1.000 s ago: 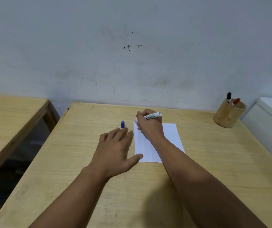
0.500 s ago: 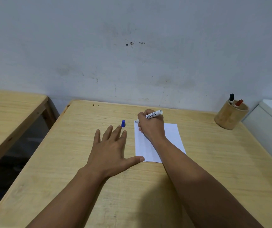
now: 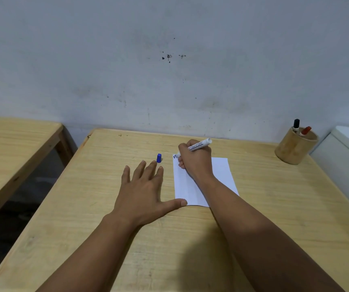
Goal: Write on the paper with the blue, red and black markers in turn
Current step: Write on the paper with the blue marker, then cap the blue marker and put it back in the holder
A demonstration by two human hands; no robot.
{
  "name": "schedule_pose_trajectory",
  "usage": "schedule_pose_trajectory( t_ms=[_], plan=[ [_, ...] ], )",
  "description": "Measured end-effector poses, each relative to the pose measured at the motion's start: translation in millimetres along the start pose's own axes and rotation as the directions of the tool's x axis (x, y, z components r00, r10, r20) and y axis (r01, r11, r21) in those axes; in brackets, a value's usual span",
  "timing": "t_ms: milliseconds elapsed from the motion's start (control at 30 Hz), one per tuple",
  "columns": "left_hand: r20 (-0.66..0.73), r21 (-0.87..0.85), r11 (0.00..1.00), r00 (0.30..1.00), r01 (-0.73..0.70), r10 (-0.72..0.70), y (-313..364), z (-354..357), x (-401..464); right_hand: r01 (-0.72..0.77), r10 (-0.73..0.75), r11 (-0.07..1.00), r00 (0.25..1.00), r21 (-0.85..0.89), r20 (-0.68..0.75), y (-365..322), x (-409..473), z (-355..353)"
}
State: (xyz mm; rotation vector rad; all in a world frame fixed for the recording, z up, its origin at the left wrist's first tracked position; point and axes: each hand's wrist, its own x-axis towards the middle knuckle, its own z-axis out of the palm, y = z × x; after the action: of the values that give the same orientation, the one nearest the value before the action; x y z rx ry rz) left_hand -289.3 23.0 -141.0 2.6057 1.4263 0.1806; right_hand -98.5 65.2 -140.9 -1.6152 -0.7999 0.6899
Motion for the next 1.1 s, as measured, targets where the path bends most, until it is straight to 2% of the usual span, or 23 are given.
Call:
schedule_pose_trajectory(
  t_ms=[100, 167, 233, 367, 433, 500, 567, 733, 800, 900, 967, 1100],
  plan=[
    [-0.186, -0.139, 0.989, 0.979, 0.057, -0.083, 0.3, -3.9, 12.0, -0.076, 0.070, 0.981, 0.997, 0.178, 0.037, -6.5, 5.8, -2.0],
    [-0.275, -0.239, 0.966, 0.947, 0.102, -0.168, -3.8, -9.4, 30.3, -0.110, 0.088, 0.970, 0.990, 0.216, 0.110, -15.1, 5.4, -3.8],
    [-0.260, -0.252, 0.962, 0.951, 0.102, -0.169, -8.0, -13.3, 47.9, -0.102, 0.076, 0.979, 0.986, 0.176, 0.149, -25.0, 0.8, -7.3],
    [-0.277, -0.252, 0.966, 0.952, 0.056, -0.127, -11.0, -10.8, 63.3, 0.079, -0.084, 0.990, 0.996, 0.119, 0.031, -42.8, -5.2, -22.6],
    [-0.283, -0.313, 0.946, 0.944, 0.078, -0.172, -10.8, -11.1, 63.6, 0.106, -0.115, 0.986, 0.991, 0.130, 0.063, -49.4, -8.3, -34.2],
    [-0.244, -0.501, 0.858, 0.932, 0.115, -0.267, -8.5, -19.5, 63.3, 0.102, -0.131, 0.981, 0.975, 0.167, 0.178, -55.3, -14.1, -48.3],
    [-0.176, -0.704, 0.699, 0.922, 0.128, -0.346, -4.1, -34.7, 64.1, 0.050, -0.117, 0.964, 0.962, 0.260, 0.247, -63.0, -20.9, -62.2],
    [-0.091, -0.927, 0.371, 0.924, 0.058, -0.372, 15.5, -82.8, 62.6, -0.104, -0.007, 0.839, 0.979, 0.534, 0.202, -82.7, -40.8, -82.8],
    [-0.085, -0.960, 0.279, 0.921, 0.027, -0.381, 27.2, -100.4, 59.1, -0.024, -0.073, 0.898, 0.977, 0.440, 0.202, -85.2, -47.6, -87.4],
    [-0.083, -0.981, 0.192, 0.917, -0.007, -0.391, 42.3, -121.0, 55.3, 0.177, -0.207, 0.974, 0.950, 0.144, 0.232, -85.6, -56.1, -90.7],
    [-0.089, -0.983, 0.185, 0.919, -0.018, -0.384, 50.0, -129.0, 54.2, 0.256, -0.258, 0.966, 0.932, 0.040, 0.255, -86.2, -59.5, -90.9],
    [-0.121, -0.971, 0.238, 0.927, -0.036, -0.356, 63.7, -136.5, 52.0, 0.327, -0.313, 0.945, 0.920, -0.022, 0.234, -90.6, -65.9, -94.8]
  ],
)
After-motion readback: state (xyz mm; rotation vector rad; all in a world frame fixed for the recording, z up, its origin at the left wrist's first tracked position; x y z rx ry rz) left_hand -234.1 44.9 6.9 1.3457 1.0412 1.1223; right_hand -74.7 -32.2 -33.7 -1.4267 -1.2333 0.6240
